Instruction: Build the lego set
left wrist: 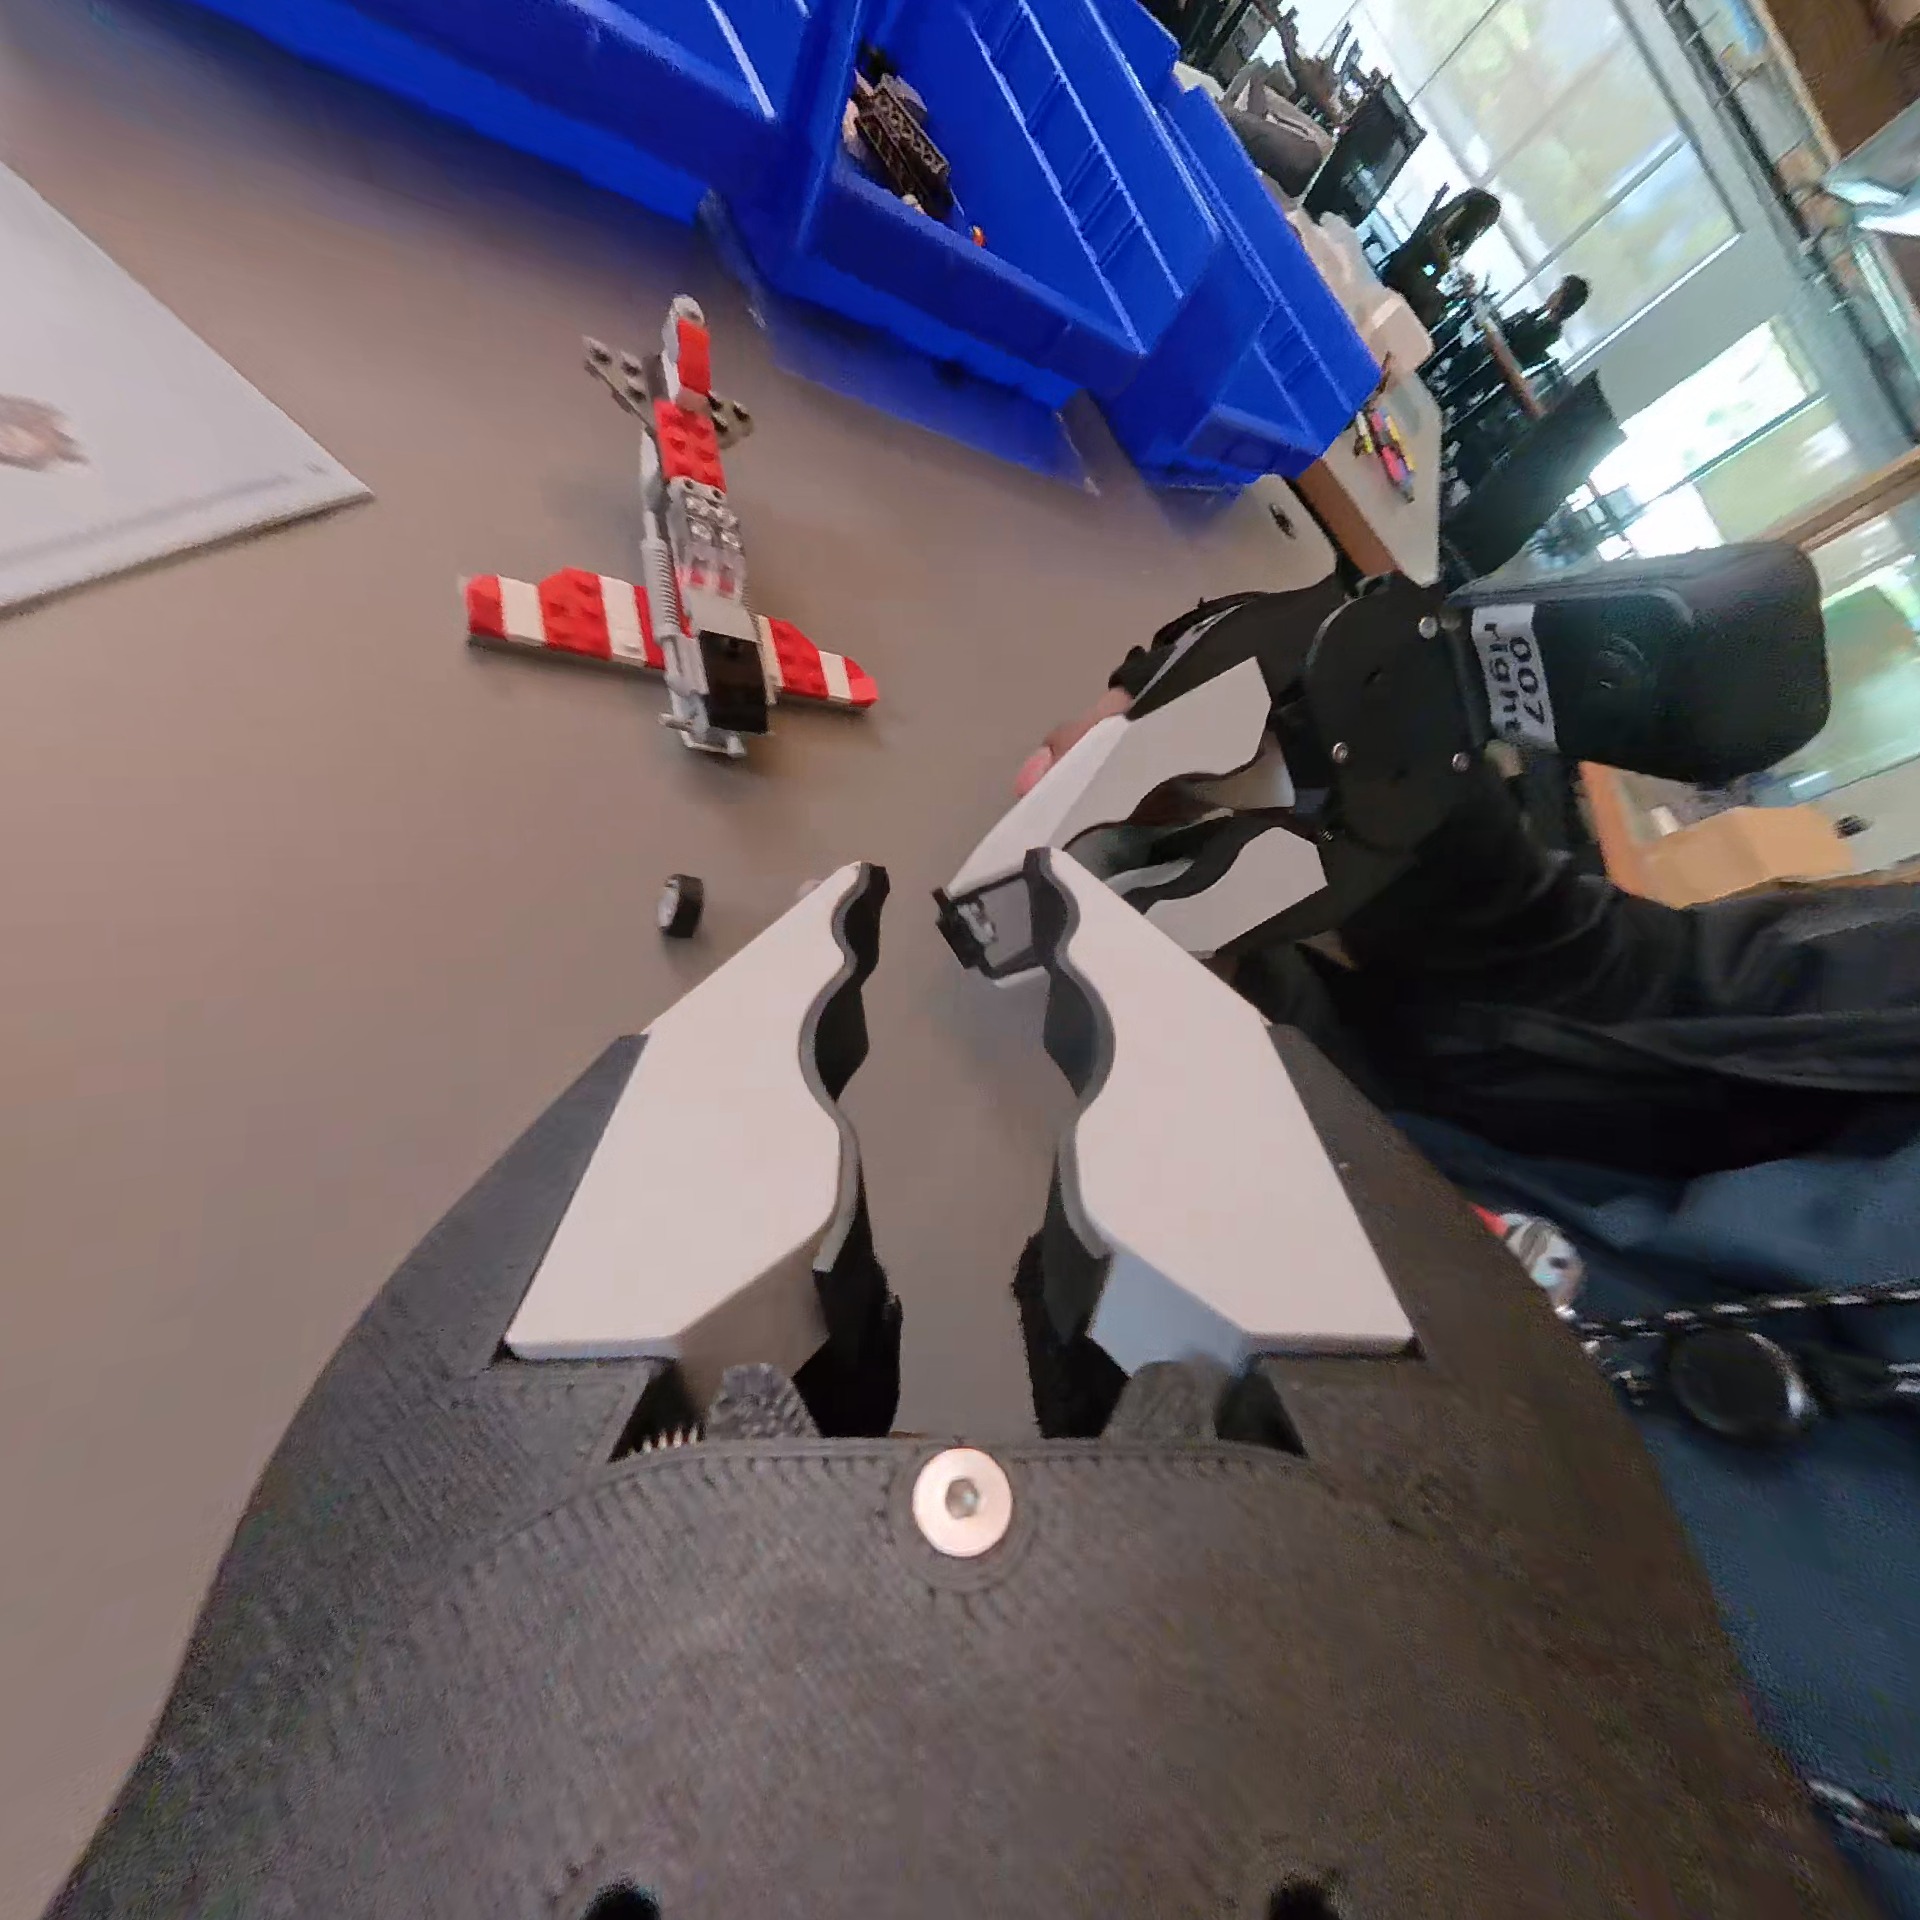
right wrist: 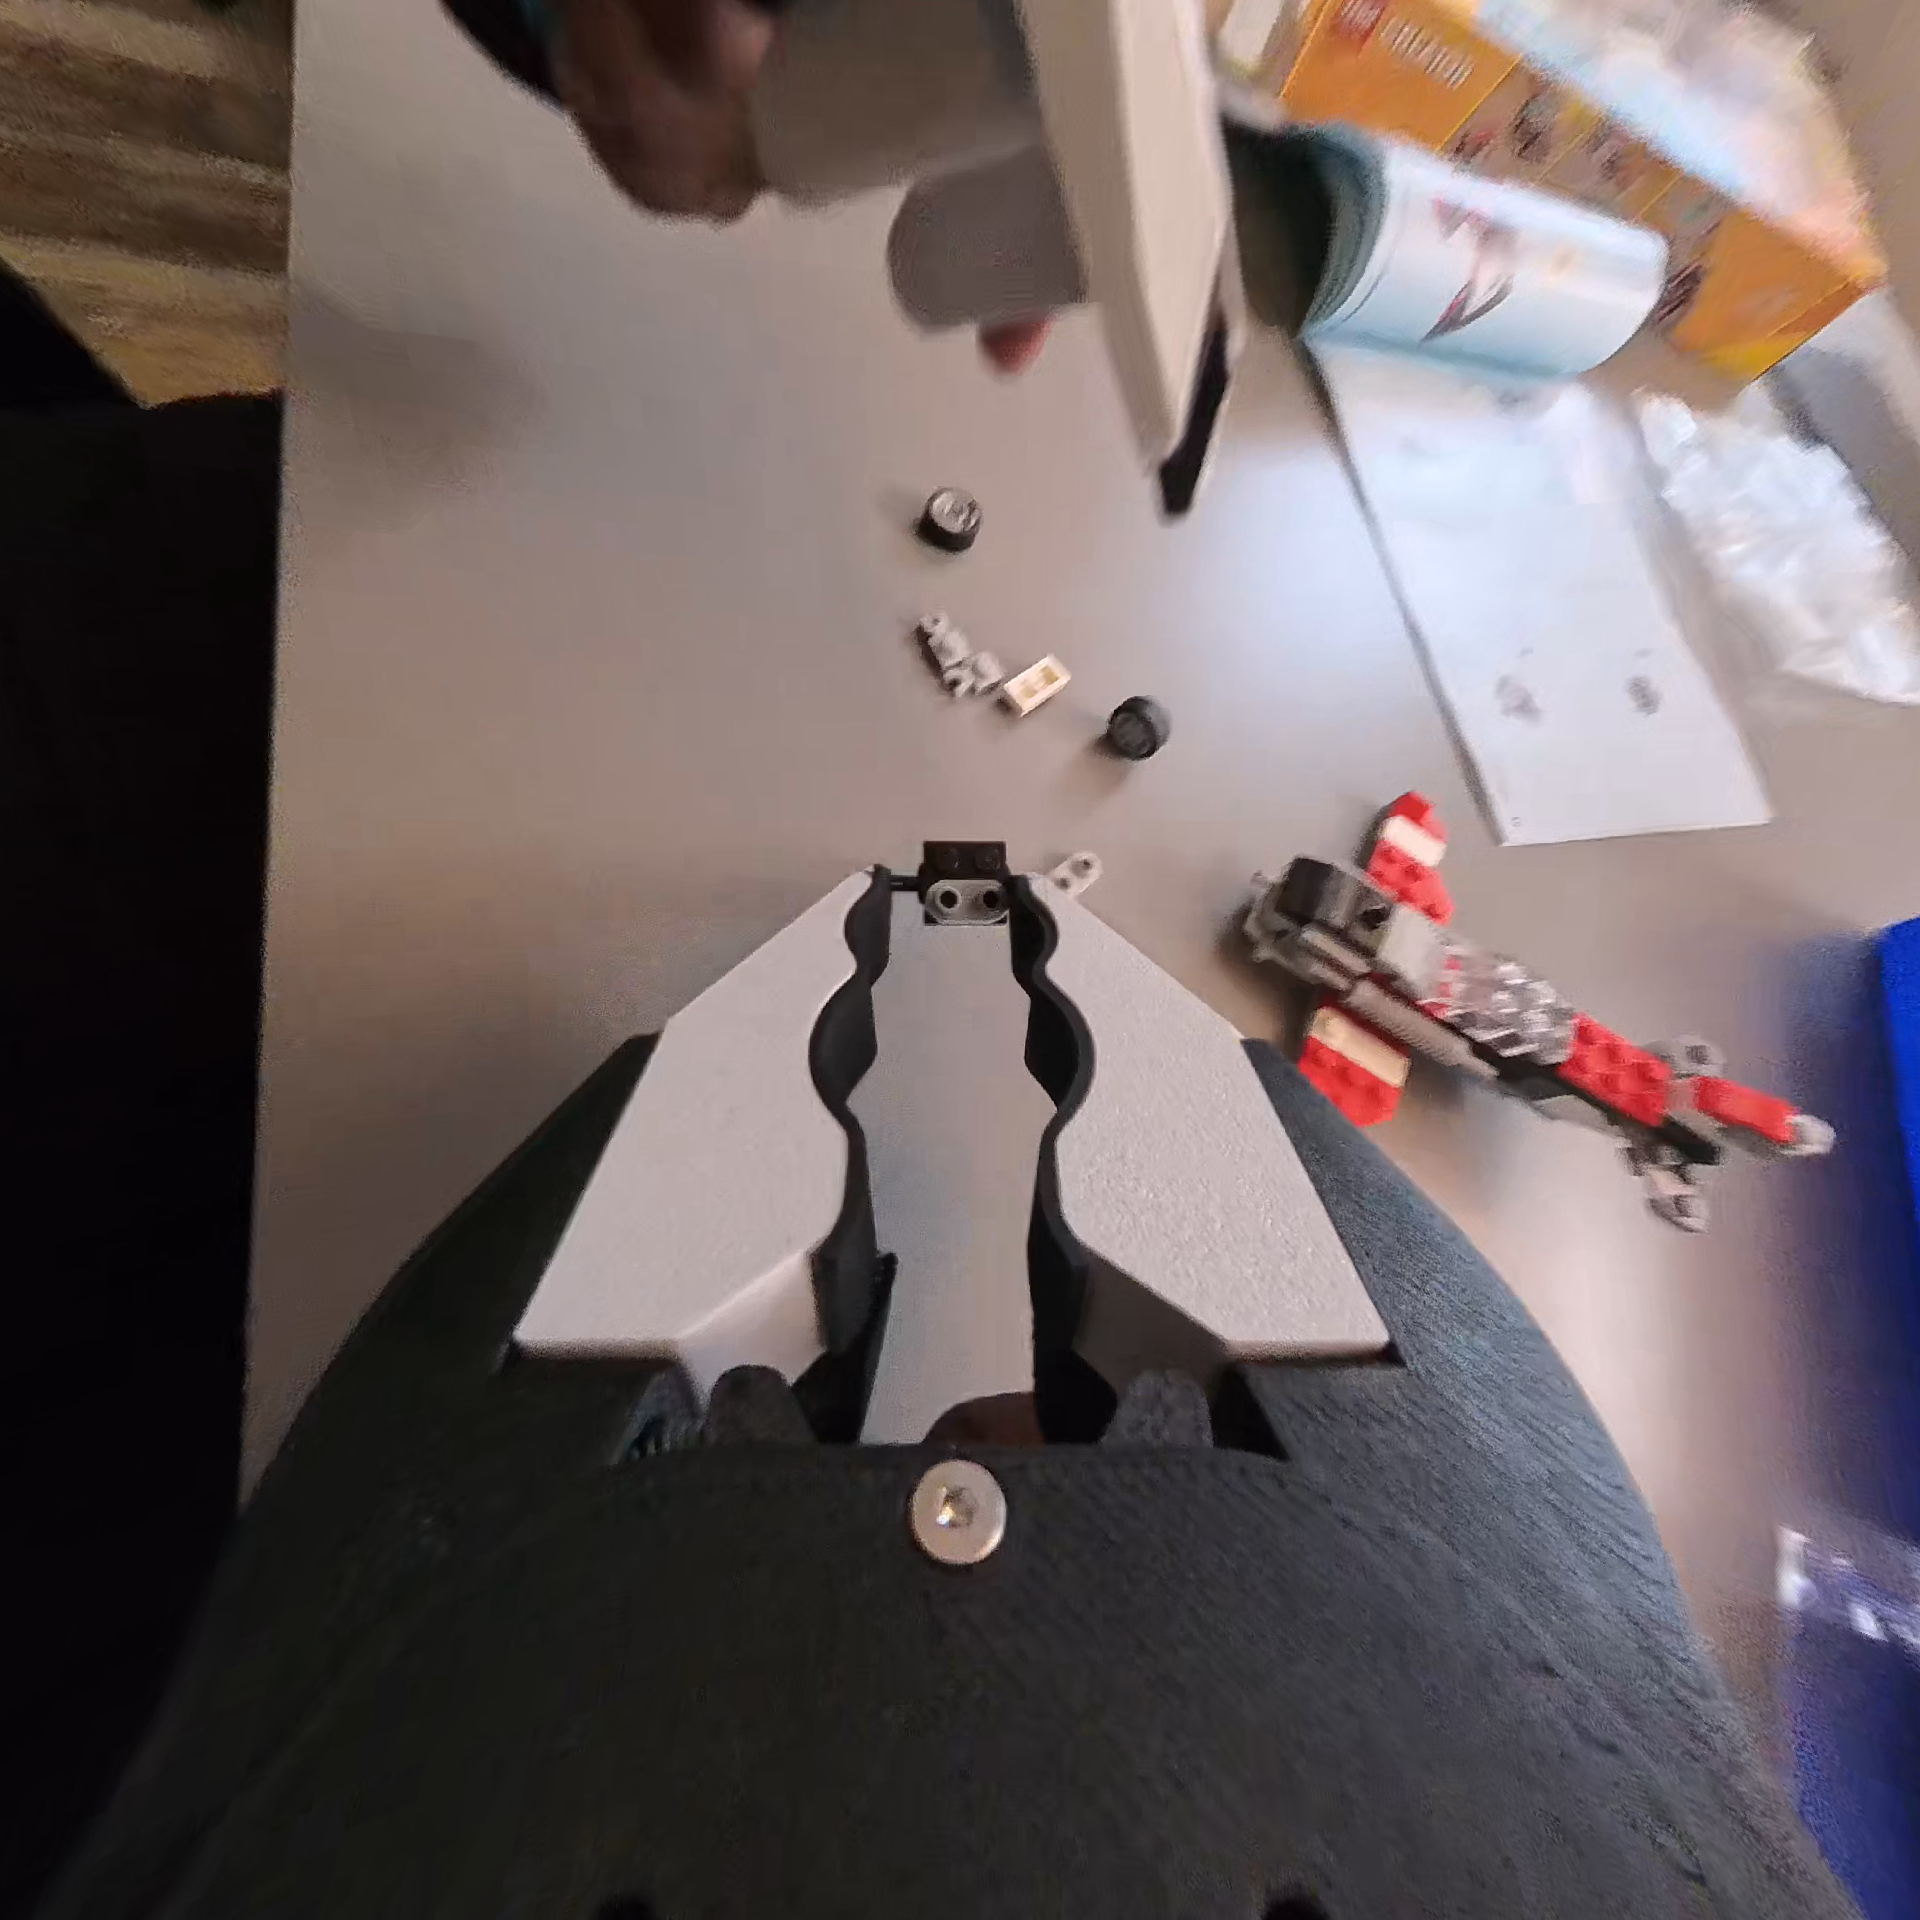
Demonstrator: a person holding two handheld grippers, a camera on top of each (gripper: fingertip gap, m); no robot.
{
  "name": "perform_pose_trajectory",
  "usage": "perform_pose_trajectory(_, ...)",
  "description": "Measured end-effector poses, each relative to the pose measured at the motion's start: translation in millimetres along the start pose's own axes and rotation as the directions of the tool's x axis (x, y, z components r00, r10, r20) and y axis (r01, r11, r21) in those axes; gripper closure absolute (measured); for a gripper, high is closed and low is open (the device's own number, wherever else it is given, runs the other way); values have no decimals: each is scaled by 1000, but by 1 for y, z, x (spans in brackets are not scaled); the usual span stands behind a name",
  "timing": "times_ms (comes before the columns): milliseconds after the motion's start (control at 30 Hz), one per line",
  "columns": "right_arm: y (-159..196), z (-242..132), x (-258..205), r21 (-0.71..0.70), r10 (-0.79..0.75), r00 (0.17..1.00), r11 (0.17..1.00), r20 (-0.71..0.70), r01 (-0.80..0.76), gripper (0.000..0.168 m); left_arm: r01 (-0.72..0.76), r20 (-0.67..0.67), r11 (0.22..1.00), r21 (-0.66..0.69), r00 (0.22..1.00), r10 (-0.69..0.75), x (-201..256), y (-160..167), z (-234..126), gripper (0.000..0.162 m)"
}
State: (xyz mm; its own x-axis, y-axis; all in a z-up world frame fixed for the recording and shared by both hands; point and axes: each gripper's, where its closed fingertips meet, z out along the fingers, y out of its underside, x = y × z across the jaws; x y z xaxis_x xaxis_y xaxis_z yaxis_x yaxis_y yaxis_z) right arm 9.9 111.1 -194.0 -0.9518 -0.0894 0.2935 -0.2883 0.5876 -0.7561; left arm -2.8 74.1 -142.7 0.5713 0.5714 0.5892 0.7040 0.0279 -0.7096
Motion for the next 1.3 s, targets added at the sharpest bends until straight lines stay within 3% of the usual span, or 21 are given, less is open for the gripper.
perform_pose_trajectory(133, -20, -18, 24, 133, -75, 982, 986, -171, 98, 144, 112, -75, 994, 13, 991, -111, 13, -1, 18, 131)
perform_pose_trajectory(300, -31, -40, 43, 180, -148, 931, 959, -333, 217, 144, 239, -167, 967, 85, 960, -223, 24, -12, 33, 132)
perform_pose_trajectory(533, -45, -54, 45, 204, -216, 899, 929, -380, 310, 144, 330, -298, 931, 154, 914, -275, 42, -24, 44, 133)
perform_pose_trajectory(667, -47, -56, 41, 193, -270, 877, 910, -397, 368, 144, 368, -355, 901, 228, 894, -275, 47, -33, 42, 151)
perform_pose_trajectory(833, -50, -58, 39, 229, -256, 867, 897, -428, 378, 144, 399, -390, 880, 259, 876, -282, 49, -33, 41, 153)
perform_pose_trajectory(900, -50, -59, 39, 242, -241, 867, 896, -436, 371, 144, 396, -391, 886, 240, 875, -285, 51, -29, 43, 148)
perform_pose_trajectory(967, -49, -61, 39, 260, -225, 872, 896, -435, 361, 144, 382, -370, 899, 214, 884, -287, 51, -25, 47, 132)
perform_pose_trajectory(1100, -45, -64, 44, 271, -199, 870, 898, -451, 346, 144, 359, -342, 907, 222, 899, -272, 47, -24, 52, 114)
perform_pose_trajectory(1200, -47, -68, 46, 311, -154, 882, 897, -446, 314, 144, 347, -347, 896, 278, 906, -243, 44, -31, 49, 119)
perform_pose_trajectory(1300, -49, -70, 48, 360, -95, 896, 893, -433, 269, 144, 296, -337, 887, 355, 925, -175, 44, -39, 43, 139)
